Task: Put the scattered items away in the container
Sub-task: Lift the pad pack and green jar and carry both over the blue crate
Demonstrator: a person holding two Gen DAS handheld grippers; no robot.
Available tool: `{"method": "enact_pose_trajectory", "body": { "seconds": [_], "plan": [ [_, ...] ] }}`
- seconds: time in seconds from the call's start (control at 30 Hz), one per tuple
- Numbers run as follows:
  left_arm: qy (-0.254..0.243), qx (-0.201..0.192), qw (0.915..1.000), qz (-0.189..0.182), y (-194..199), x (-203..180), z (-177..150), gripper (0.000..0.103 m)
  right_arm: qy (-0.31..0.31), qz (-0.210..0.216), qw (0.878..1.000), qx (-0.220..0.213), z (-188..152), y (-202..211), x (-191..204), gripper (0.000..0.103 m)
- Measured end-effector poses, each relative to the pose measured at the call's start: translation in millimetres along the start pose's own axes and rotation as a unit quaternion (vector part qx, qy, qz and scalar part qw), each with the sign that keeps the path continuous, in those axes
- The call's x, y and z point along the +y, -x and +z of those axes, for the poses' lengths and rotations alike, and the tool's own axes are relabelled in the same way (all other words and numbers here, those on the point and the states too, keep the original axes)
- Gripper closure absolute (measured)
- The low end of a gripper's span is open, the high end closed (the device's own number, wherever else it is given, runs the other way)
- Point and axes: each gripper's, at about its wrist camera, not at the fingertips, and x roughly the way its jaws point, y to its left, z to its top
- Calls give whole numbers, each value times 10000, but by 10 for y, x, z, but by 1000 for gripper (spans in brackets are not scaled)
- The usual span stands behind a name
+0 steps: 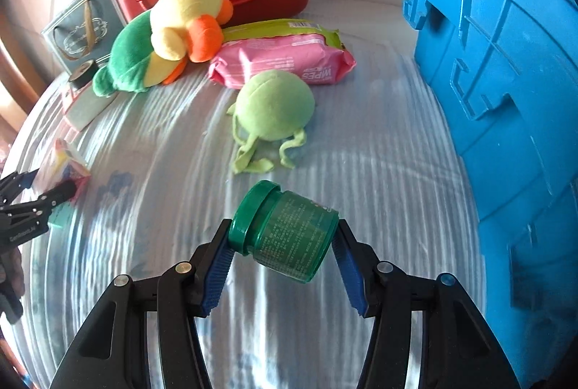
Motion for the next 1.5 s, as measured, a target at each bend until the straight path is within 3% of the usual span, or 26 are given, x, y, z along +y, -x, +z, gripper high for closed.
{"method": "enact_pose_trajectory", "body": {
  "seconds": [0.33, 0.93, 1.2, 1.5],
  "plan": [
    [205, -111, 9995, 197, 713, 28, -155, 34, 130, 180, 9996, -147, -241, 709, 158, 50],
    [511, -535, 9970, 208, 2218, -10, -298, 34, 536, 604, 9932, -842, -630, 2566, 304, 50],
    [417, -801, 9956, 241, 2749, -152, -321, 34, 675, 875, 9873, -1140, -741, 3050, 277, 49],
    [389, -1143, 9912, 548, 3302, -275, -225, 34, 852, 1045, 9809, -1401, -757, 3460, 117, 49]
  ]
}}
